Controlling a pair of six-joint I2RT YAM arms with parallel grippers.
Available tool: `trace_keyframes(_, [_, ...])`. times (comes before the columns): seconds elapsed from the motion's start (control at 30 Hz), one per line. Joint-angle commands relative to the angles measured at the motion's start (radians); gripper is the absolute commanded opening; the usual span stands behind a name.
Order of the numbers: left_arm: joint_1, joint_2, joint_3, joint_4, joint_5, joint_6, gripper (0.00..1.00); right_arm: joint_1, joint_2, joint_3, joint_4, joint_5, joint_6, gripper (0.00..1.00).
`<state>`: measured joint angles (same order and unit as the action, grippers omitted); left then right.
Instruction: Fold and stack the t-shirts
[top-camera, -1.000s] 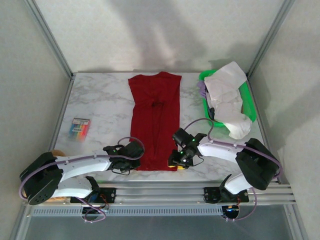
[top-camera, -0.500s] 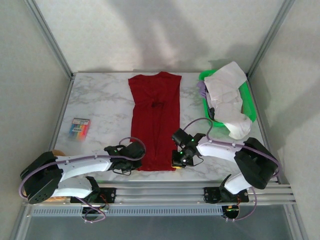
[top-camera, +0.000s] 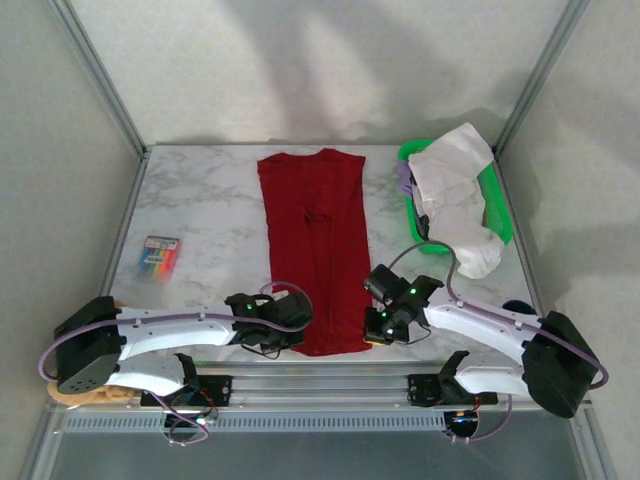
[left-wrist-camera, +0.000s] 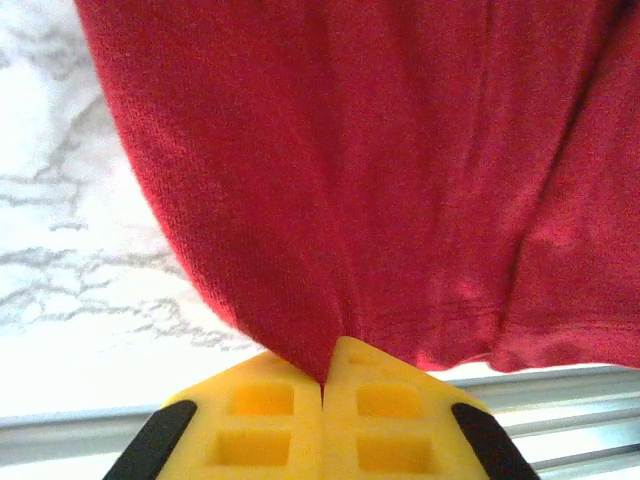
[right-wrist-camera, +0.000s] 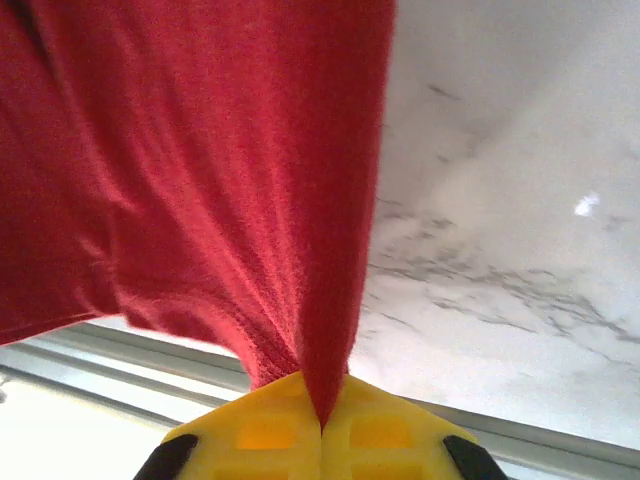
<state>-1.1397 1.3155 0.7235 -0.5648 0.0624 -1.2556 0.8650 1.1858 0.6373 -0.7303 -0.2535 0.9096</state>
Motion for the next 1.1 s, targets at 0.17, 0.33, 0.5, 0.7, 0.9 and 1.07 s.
trace_keyframes(0.17, [0.027,0.018,0.086,-0.053,-0.049,0.015,0.00,-0.004,-0.115,0.055,-0.077,0.052,-0.007,0.00])
trace_keyframes(0.33, [0.142,0.055,0.163,-0.038,-0.102,0.141,0.00,-0.112,-0.014,0.162,-0.042,0.032,-0.118,0.00])
trace_keyframes(0.5, [0.300,0.074,0.230,0.003,-0.127,0.294,0.00,-0.259,0.171,0.324,0.009,-0.015,-0.254,0.00])
trace_keyframes(0.7, [0.465,0.153,0.294,0.079,-0.100,0.437,0.00,-0.333,0.388,0.542,-0.009,0.013,-0.325,0.00])
trace_keyframes(0.9, [0.603,0.271,0.366,0.155,0.019,0.555,0.00,-0.405,0.551,0.655,0.038,-0.037,-0.349,0.00])
trace_keyframes(1.07, [0.660,0.394,0.478,0.152,0.095,0.625,0.00,-0.446,0.633,0.751,0.044,-0.060,-0.378,0.00])
